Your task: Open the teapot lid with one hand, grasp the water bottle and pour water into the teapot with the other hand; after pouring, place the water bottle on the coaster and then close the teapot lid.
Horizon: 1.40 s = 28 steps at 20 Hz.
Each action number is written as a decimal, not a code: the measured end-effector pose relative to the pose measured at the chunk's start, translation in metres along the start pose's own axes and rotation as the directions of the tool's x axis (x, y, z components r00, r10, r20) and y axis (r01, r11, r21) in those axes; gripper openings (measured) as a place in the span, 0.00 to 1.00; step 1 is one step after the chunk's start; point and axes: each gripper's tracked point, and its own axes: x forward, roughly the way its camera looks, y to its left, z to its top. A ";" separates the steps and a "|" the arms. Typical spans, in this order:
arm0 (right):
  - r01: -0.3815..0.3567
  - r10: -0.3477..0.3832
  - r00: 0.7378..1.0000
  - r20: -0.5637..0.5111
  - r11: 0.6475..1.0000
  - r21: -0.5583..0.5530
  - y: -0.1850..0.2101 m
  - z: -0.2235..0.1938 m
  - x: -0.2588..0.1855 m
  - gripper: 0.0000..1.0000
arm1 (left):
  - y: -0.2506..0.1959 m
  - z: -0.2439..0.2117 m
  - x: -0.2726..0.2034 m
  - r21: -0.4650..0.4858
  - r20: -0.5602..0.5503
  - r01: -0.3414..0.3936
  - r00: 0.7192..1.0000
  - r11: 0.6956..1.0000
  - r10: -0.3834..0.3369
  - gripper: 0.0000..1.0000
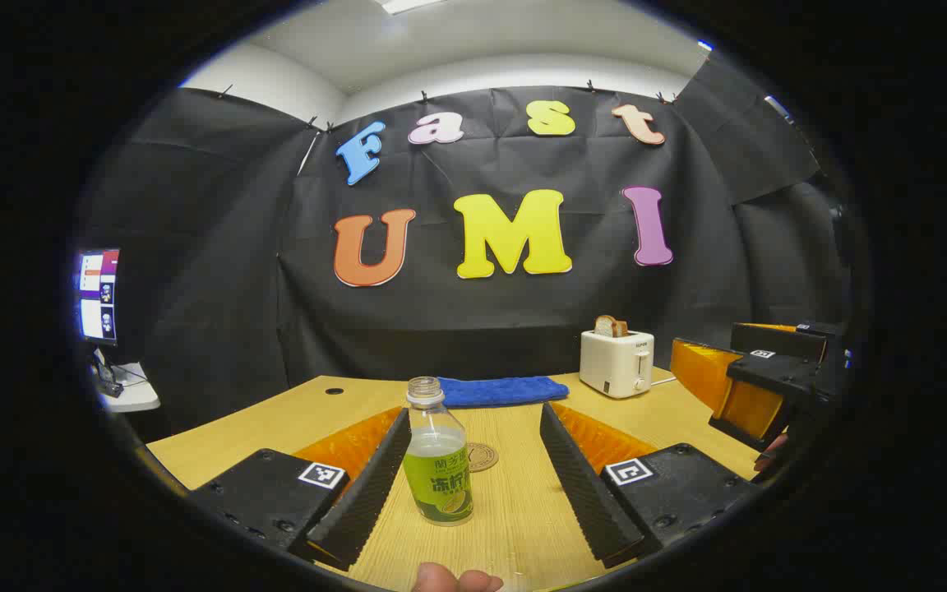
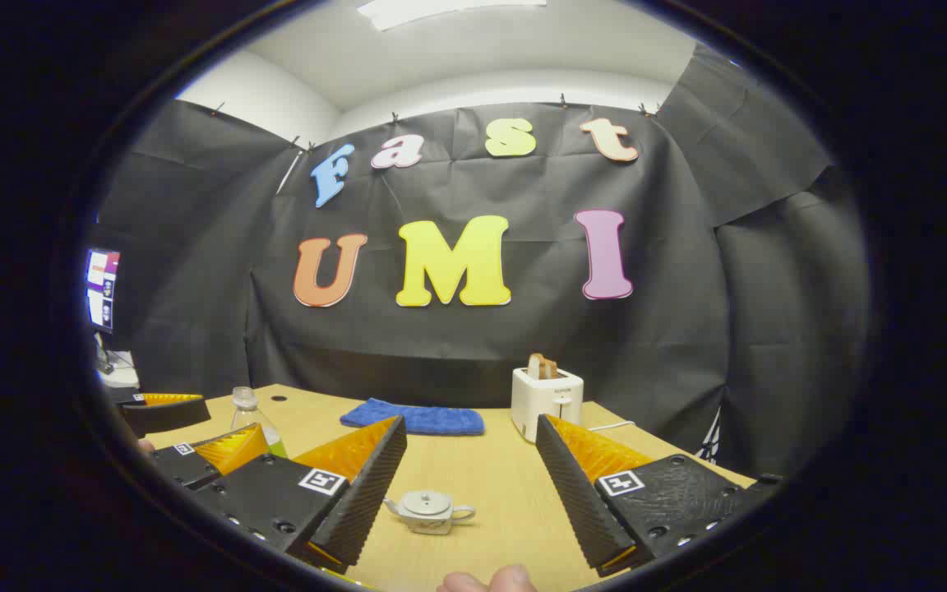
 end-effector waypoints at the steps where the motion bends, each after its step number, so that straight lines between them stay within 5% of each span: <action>1: -0.004 0.004 1.000 0.002 1.000 0.000 0.000 0.000 0.000 0.95 | 0.003 0.000 0.000 -0.004 -0.003 -0.007 1.000 1.000 0.007 0.99; 28: -0.057 0.056 0.994 -0.092 0.998 -0.005 0.008 -0.016 0.004 0.95 | 0.017 -0.002 -0.002 -0.018 -0.039 -0.043 0.998 0.999 0.042 0.99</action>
